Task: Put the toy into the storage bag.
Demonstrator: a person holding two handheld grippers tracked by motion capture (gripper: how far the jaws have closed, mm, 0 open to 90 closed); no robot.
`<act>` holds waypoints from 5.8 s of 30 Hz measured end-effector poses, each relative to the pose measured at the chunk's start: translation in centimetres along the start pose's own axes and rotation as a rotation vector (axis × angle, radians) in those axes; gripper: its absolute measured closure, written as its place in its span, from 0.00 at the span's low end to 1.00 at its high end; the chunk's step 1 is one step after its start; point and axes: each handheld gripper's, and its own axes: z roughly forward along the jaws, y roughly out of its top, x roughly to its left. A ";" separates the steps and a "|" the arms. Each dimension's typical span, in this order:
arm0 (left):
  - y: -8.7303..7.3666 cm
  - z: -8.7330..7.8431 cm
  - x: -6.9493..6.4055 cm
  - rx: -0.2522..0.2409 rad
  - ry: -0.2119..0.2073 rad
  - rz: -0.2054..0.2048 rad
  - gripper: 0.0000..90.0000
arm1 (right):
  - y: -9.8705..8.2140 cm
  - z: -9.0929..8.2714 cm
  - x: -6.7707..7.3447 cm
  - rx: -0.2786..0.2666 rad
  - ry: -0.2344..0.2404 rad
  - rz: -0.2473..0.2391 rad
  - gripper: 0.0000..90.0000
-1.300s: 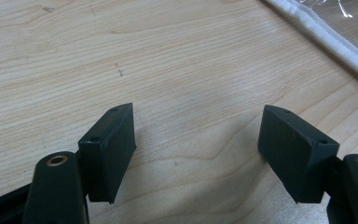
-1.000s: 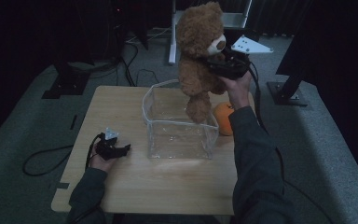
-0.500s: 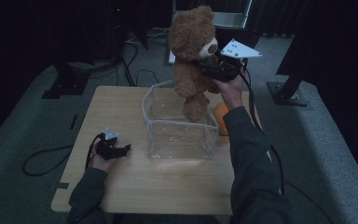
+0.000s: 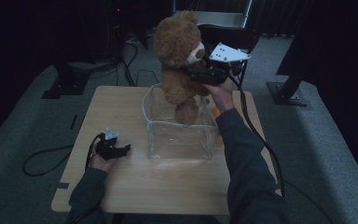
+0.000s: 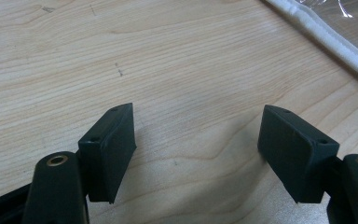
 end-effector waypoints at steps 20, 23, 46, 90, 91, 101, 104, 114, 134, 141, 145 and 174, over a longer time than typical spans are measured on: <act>0.0 0.0 0.0 0.002 0.000 0.003 0.31 | -1.1 2.5 0.8 -0.009 0.151 0.111 0.44; 0.0 0.0 0.0 0.002 -0.001 0.003 0.31 | -1.7 2.9 0.8 0.018 0.150 0.111 0.44; 0.0 0.0 0.0 0.001 -0.001 0.002 0.31 | -3.9 2.9 -0.1 0.093 0.132 0.135 0.44; 0.0 0.0 0.0 0.000 -0.001 0.002 0.31 | -7.2 3.7 -0.4 0.197 0.102 0.169 0.44; 0.0 0.0 0.0 0.000 -0.001 0.003 0.31 | -7.3 3.7 -0.4 0.202 0.104 0.166 0.44; 0.0 0.0 0.0 0.000 -0.003 0.001 0.31 | -7.6 4.1 -0.1 0.244 0.109 0.147 0.44; 0.0 0.0 0.0 0.000 -0.002 0.003 0.31 | -7.8 4.2 0.0 0.254 0.113 0.142 0.44; 0.0 0.0 0.0 0.001 -0.002 0.003 0.31 | -7.9 4.6 0.6 0.290 0.146 0.122 0.44; 0.0 0.0 0.0 0.000 0.000 0.003 0.31 | -7.3 6.4 3.1 0.377 0.194 0.094 0.45; 0.0 0.0 0.0 0.000 0.000 0.002 0.31 | -7.7 6.9 3.4 0.381 0.208 0.114 0.45; 0.0 0.0 0.0 0.000 -0.001 0.003 0.31 | -7.9 7.1 3.4 0.398 0.209 0.125 0.45; 0.0 0.0 0.0 0.001 -0.002 0.003 0.31 | -8.6 7.9 2.8 0.497 0.211 0.171 0.28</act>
